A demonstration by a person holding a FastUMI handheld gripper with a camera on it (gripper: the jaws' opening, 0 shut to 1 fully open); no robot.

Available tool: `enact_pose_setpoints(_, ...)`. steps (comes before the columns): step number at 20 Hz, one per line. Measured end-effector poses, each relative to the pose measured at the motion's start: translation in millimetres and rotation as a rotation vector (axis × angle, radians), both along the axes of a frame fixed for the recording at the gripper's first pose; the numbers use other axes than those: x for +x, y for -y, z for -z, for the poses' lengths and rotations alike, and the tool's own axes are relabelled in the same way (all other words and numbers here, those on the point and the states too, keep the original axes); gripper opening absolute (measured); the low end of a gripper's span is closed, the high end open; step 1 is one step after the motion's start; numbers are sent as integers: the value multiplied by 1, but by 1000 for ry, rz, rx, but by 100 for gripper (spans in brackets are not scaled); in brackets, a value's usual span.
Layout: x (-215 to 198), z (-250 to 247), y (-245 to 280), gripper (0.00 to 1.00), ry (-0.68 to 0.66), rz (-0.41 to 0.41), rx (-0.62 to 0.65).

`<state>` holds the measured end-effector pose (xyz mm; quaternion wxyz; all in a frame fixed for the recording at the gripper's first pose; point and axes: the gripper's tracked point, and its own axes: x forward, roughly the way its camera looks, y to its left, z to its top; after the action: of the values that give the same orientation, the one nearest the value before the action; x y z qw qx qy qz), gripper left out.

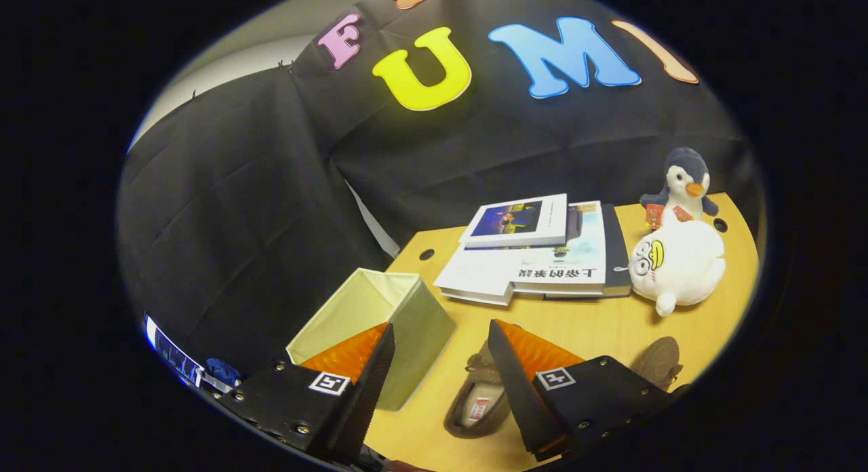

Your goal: Open the storage box then place both shoes into the box .Put the left shoe in first, then the right shoe, with the right side of both shoes facing outward in a uniform manner.

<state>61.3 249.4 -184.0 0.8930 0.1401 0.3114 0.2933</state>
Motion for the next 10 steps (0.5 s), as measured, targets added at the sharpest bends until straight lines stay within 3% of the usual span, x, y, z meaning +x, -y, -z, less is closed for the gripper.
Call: enact_pose_setpoints(10, -17, 107, 18, 85, -166, 7, -190)
